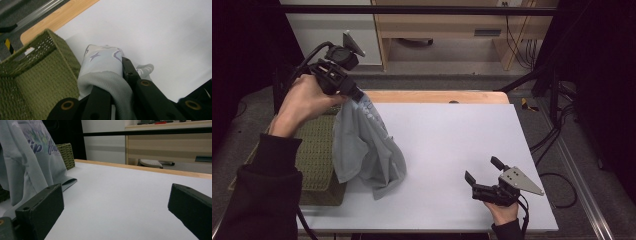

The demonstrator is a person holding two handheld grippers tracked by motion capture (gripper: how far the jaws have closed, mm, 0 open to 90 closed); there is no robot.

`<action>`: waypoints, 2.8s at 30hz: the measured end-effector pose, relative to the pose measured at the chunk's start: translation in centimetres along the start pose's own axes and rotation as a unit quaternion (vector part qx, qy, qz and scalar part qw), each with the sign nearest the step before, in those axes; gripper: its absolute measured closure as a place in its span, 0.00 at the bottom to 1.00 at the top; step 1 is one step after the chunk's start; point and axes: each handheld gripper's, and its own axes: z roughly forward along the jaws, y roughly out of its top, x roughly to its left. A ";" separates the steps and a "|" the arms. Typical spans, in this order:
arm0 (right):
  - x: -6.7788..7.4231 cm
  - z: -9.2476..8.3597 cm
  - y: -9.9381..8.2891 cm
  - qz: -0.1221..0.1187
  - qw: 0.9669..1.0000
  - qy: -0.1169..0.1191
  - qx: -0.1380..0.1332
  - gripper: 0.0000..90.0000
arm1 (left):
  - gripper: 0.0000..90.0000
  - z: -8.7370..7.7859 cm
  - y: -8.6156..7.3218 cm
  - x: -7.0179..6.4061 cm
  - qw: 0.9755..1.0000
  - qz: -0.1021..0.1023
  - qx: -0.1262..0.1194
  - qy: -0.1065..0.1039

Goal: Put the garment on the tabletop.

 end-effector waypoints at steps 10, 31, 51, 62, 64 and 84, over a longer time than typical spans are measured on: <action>-0.1 -0.1 0.1 0.002 1.000 0.000 -0.002 0.01 | 0.95 0.9 1.8 -3.3 0.999 0.035 -0.023 -0.015; 0.1 -0.1 -0.1 -0.002 1.000 0.007 -0.004 0.01 | 0.95 2.1 5.3 -9.4 0.992 0.108 -0.032 -0.051; -0.1 -0.2 -0.2 -0.001 1.000 0.003 0.001 0.01 | 0.95 8.5 3.7 -11.1 0.988 0.130 -0.011 -0.080; -0.1 -0.2 -0.3 0.002 1.000 0.003 0.001 0.01 | 0.95 11.4 2.1 -11.2 0.986 0.137 -0.018 -0.096; -0.1 -0.3 -0.3 0.005 1.000 0.003 0.001 0.01 | 0.95 12.1 1.8 -11.1 0.985 0.137 -0.015 -0.104; -0.3 -0.1 -0.6 0.005 1.000 0.002 0.002 0.01 | 0.94 18.3 0.5 -13.4 0.976 0.158 0.002 -0.148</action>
